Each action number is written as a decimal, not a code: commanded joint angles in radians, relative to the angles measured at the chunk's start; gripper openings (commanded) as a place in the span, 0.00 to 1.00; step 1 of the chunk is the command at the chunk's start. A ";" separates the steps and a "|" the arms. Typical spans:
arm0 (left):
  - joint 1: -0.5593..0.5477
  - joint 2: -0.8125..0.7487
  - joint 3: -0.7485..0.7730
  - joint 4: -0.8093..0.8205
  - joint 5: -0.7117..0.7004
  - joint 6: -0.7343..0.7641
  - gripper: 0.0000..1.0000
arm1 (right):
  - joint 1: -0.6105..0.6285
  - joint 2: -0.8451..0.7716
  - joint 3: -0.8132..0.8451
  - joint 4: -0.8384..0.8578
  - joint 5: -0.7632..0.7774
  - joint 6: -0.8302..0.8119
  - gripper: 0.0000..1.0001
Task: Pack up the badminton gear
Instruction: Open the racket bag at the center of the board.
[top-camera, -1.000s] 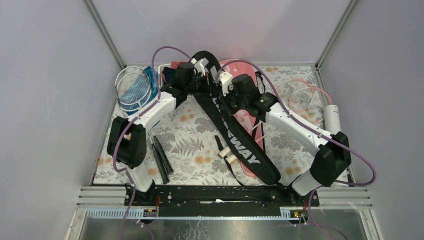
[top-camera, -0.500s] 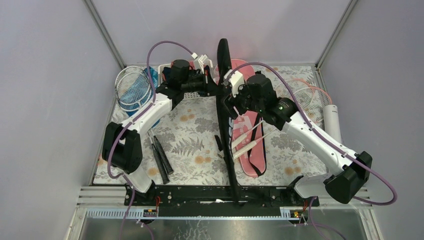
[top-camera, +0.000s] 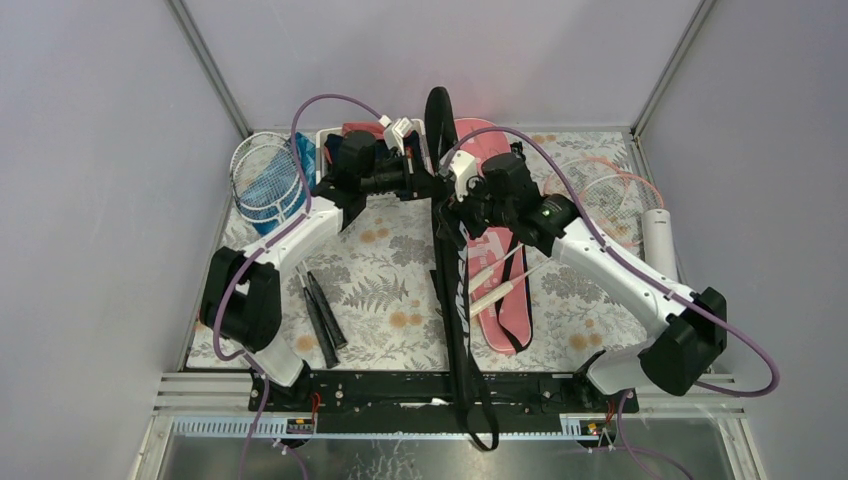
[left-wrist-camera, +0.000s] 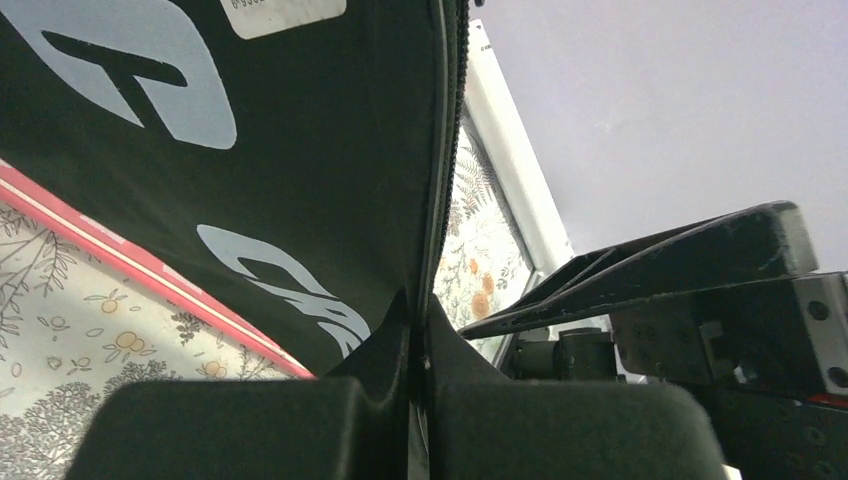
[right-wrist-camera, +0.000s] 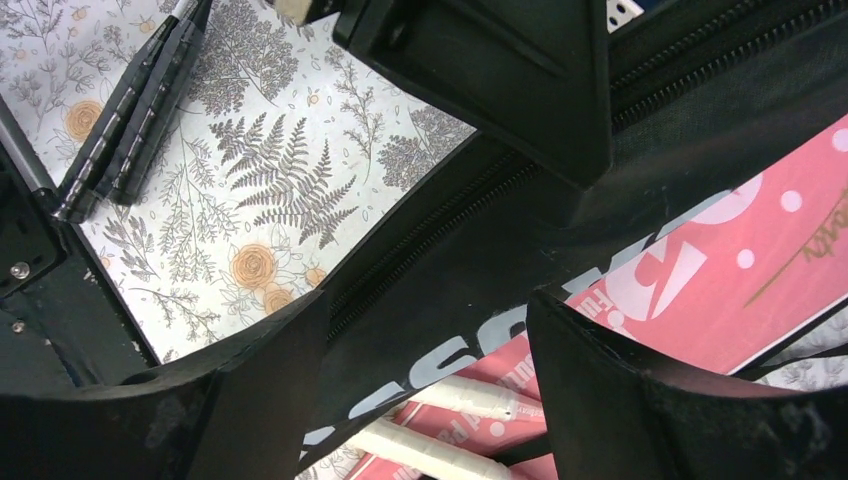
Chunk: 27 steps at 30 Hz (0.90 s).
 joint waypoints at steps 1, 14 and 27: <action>0.007 -0.050 -0.032 0.125 -0.023 -0.080 0.00 | -0.012 0.030 0.011 0.039 -0.007 0.067 0.77; 0.015 -0.068 -0.050 0.139 -0.035 -0.117 0.00 | -0.020 0.050 -0.013 0.039 0.080 0.042 0.59; 0.031 -0.065 -0.057 0.122 -0.077 -0.144 0.00 | -0.019 0.109 0.039 -0.002 0.147 0.034 0.53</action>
